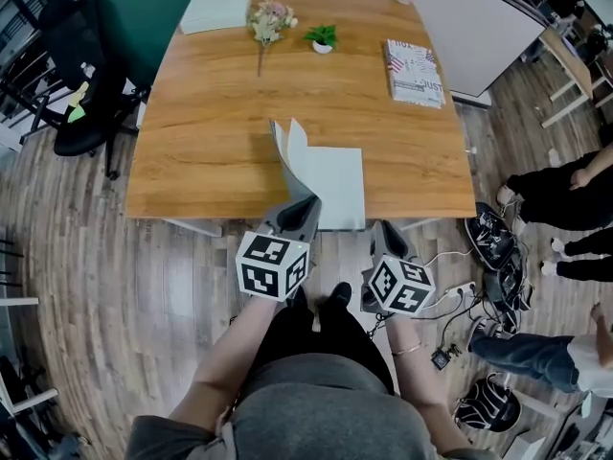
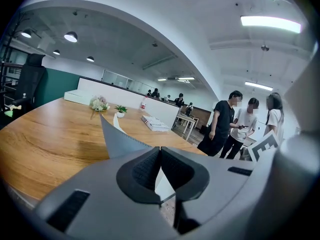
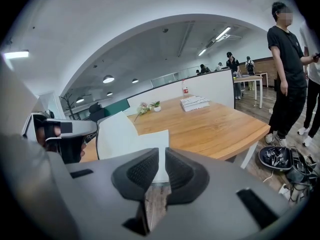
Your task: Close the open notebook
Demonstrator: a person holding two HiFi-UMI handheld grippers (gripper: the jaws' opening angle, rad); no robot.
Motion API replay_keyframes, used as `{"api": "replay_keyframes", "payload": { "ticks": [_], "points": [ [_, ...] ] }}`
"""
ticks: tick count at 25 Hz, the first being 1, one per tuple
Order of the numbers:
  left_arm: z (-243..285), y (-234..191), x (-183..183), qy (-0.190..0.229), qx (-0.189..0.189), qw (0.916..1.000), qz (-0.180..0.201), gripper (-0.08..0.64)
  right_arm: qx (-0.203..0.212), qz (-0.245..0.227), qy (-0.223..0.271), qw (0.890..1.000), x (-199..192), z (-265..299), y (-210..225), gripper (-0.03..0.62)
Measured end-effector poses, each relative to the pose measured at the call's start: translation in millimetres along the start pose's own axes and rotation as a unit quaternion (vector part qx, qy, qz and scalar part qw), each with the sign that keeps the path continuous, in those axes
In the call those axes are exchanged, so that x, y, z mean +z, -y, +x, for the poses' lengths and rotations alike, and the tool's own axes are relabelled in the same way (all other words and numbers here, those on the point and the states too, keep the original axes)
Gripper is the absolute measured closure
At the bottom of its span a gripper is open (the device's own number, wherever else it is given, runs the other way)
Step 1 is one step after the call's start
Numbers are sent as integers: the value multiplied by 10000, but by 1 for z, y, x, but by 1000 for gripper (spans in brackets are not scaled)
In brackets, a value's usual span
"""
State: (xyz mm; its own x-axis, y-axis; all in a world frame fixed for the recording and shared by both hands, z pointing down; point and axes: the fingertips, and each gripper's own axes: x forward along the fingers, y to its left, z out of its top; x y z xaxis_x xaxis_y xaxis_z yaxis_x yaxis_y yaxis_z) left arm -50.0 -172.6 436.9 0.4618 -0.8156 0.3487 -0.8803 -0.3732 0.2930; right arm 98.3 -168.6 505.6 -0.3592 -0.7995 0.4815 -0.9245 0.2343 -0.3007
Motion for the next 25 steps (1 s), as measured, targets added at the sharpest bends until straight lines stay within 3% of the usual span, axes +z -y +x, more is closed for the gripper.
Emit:
{"api": "replay_keyframes", "payload": {
  "ticks": [25],
  "points": [
    [43, 59, -32, -651, -714, 9946, 374, 532, -233, 290, 45, 9993, -2, -13, 33, 548]
  ]
}}
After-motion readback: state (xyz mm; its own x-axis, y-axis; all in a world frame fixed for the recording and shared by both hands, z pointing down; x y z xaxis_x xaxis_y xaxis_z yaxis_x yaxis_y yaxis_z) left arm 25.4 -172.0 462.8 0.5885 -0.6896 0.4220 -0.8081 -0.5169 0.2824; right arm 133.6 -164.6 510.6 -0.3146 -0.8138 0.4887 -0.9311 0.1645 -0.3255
